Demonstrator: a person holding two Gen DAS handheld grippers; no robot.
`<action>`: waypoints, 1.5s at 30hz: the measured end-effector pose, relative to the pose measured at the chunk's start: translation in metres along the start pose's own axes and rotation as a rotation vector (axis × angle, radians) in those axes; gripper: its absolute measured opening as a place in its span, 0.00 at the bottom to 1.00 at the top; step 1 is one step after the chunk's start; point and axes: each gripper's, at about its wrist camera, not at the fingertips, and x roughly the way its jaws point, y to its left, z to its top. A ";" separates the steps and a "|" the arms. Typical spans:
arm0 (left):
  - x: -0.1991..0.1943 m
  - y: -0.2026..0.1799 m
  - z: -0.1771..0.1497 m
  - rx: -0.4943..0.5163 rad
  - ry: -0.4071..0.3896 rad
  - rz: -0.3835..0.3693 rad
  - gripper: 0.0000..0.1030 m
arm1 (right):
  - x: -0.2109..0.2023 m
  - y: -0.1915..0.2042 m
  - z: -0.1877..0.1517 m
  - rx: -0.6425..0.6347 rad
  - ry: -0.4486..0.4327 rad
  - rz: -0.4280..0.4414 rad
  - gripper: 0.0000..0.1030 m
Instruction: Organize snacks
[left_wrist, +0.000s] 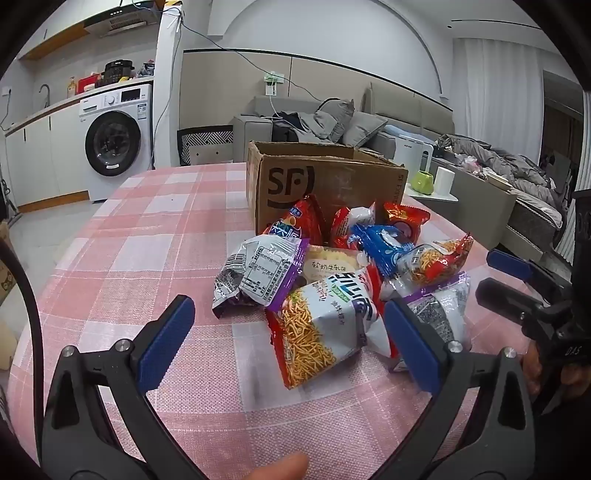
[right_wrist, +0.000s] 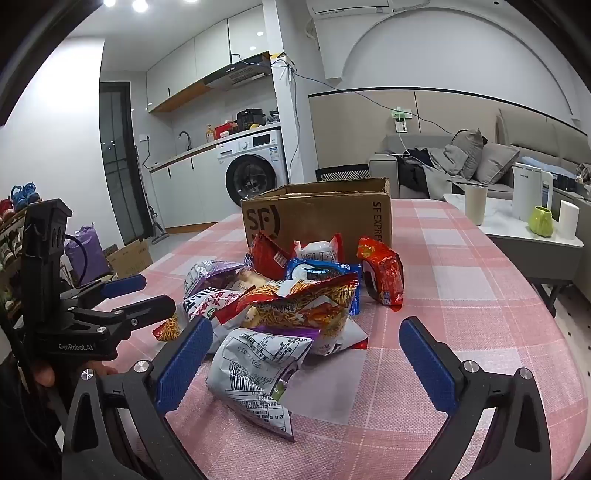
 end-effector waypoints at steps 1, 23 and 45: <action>0.001 0.000 0.000 -0.001 0.001 -0.004 0.99 | 0.000 0.000 0.000 0.000 0.005 -0.002 1.00; -0.001 -0.002 -0.001 0.011 -0.013 0.002 0.99 | -0.002 0.002 0.000 -0.007 0.003 -0.004 1.00; -0.002 -0.003 -0.001 0.013 -0.013 0.005 0.99 | -0.003 0.000 0.000 -0.014 0.006 -0.011 1.00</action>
